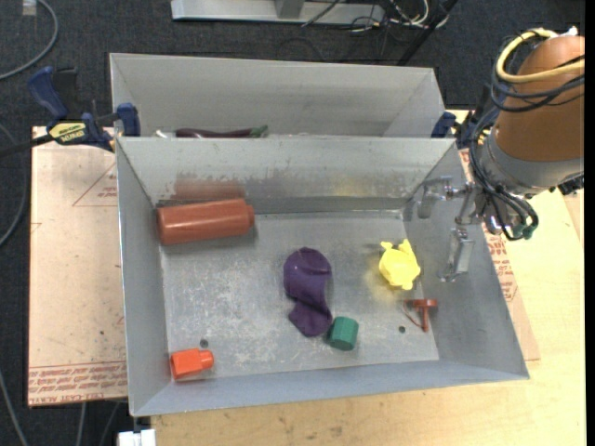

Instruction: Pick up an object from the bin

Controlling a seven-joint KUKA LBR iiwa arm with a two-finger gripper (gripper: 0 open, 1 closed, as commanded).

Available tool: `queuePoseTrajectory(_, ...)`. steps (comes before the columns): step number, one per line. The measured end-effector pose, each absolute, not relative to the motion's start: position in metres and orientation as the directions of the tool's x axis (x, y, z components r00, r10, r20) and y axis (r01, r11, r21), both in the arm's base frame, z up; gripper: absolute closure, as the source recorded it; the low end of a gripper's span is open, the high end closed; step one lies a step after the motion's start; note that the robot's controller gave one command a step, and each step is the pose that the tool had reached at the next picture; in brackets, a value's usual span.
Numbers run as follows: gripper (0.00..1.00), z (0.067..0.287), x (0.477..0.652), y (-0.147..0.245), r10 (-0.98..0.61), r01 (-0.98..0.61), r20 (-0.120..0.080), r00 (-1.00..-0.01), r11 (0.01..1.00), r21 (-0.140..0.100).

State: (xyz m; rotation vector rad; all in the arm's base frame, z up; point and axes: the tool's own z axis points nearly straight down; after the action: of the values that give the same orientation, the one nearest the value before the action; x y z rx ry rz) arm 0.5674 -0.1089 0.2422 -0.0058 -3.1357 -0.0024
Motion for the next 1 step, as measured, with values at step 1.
queuePoseTrajectory(1,0.00,0.2468,0.5687,-0.1084,0.001,0.001,-0.002,-1.000,1.000,0.000)
